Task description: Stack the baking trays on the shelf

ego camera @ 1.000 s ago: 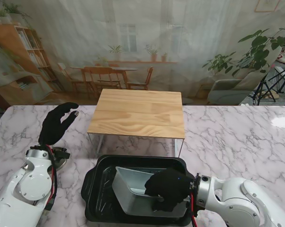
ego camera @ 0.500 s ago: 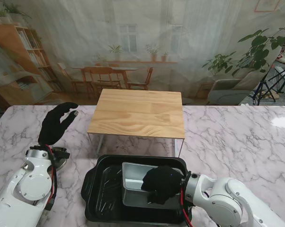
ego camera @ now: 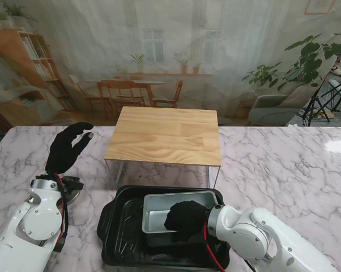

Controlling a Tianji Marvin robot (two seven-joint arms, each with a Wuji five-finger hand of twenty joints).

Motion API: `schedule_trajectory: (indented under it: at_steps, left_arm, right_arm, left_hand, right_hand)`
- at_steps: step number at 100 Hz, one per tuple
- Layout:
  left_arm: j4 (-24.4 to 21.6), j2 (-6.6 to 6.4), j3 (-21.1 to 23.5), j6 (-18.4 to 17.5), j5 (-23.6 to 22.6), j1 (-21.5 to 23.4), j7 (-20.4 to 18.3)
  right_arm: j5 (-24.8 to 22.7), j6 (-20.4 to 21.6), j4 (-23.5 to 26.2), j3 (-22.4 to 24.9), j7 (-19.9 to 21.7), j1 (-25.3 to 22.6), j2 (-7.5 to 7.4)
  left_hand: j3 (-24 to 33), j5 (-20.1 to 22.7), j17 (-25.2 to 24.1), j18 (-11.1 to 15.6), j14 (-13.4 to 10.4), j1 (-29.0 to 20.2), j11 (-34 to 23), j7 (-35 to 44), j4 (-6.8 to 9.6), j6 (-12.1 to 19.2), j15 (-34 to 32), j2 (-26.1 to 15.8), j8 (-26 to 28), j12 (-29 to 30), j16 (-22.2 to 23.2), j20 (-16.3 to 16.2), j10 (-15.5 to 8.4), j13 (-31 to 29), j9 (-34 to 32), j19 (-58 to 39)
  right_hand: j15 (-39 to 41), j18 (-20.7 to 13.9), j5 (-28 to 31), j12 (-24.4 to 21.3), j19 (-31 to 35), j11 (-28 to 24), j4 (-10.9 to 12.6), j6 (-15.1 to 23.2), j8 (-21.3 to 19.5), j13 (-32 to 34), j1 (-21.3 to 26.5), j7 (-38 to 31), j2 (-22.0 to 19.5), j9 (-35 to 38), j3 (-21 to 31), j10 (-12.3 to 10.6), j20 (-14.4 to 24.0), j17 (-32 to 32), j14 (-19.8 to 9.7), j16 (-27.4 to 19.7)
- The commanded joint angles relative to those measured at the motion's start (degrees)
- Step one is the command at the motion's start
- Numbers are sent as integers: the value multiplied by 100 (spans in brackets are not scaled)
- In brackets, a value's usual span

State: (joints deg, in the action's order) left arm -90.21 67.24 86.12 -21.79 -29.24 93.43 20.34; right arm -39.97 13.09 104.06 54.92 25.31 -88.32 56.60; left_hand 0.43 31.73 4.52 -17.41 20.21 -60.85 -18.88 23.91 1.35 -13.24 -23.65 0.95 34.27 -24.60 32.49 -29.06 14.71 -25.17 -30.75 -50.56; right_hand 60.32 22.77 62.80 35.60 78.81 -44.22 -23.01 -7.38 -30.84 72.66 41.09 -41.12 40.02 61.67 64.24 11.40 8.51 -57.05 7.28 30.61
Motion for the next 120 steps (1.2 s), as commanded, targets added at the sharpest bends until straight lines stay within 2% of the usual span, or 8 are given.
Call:
schedule_trajectory:
  at_steps: [1,33,46,58,72,80,95,120]
  left_arm:
    - [8,16,-11,-14,-11,0,-45]
    - [4,15,-35,34,-15,-1,-50]
    - [4,15,-43,47,-12,-4,-51]
    - [6,15,-45,48,-14,-7,-49]
    - [3,14,-49,50,-15,-7,-53]
    - [5,13,-50,48,-15,-8,-57]
    - [-1,14,-55,63,-7,-6,-62]
    - [-29,13,-43,48,-4,10,-71]
  right_arm:
    - [-26,-101,-28,-43,35,-2,20]
    - [92,-666,-330,-403,133,246,18]
    - [93,-809,-373,-464,284,301,-9]
    - [130,-905,-347,-456,517,312,-52]
    - [108,-893,-257,-351,626,226,-75]
    - [144,-895,-193,-233,556,110,-55]
    - [182,-678,-47,104,291,-148,3]
    - [348,-477,479,759,134,-611,62]
  left_hand:
    - [18,100,-69,230,-67,-34,-96,64,-29,100,-178,-97,-31,-49,62,72,-136,-52,-59,102]
    - [26,107,-58,229,-62,-52,-101,79,-27,92,-190,-88,-34,-49,70,60,-134,-53,-64,81]
    - [28,108,-62,235,-64,-55,-102,80,-27,81,-191,-91,-38,-49,70,58,-131,-52,-62,78]
    - [29,106,-67,229,-64,-57,-103,82,-27,85,-190,-94,-38,-50,70,60,-129,-49,-63,79]
    - [30,110,-60,232,-64,-61,-102,87,-26,85,-193,-95,-36,-48,70,60,-134,-52,-64,77]
    - [34,114,-56,236,-57,-69,-105,89,-24,79,-194,-91,-36,-49,70,59,-128,-53,-69,75]
    - [37,120,-60,232,-61,-75,-100,93,-22,82,-195,-97,-36,-47,70,59,-121,-52,-60,73]
    - [36,124,-49,217,-53,-78,-102,86,-20,65,-194,-113,-39,-48,69,55,-110,-45,-72,58]
  right_hand:
    - [-99,244,269,-65,-24,105,734,1596,-7,222,1070,-372,-757,-48,872,-110,-78,5,-10,-52]
    - [-1375,370,-762,-464,-376,425,855,1535,-69,182,971,-315,-1134,-311,470,-113,-220,513,262,-492]
    - [-2542,619,-1996,-689,-630,599,1075,1535,1228,-198,679,-1208,-1494,-811,-1010,-108,-131,1121,407,-495]
    - [-3086,851,-2576,-933,-929,684,1188,1361,1530,-909,-557,-1224,-1371,-1472,-1533,-95,-17,1882,537,-636]
    - [-3494,891,-2605,-1191,-1249,835,1783,1125,562,-1670,-1829,207,-1868,-2035,-1648,-128,503,2480,600,-901]
    - [-3633,885,-2873,-1226,-1302,907,1780,1110,454,-2024,-2161,406,-2050,-2306,-1838,-121,543,2731,633,-974]
    - [-3571,464,-3146,-1247,-1328,867,1821,1185,408,-2494,-2251,440,-2288,-2583,-2140,-205,714,3337,461,-1014]
    - [-3480,418,-3132,-1273,-1248,907,1860,1152,415,-2602,-2112,455,-2307,-2617,-2158,-173,846,3395,453,-1015]
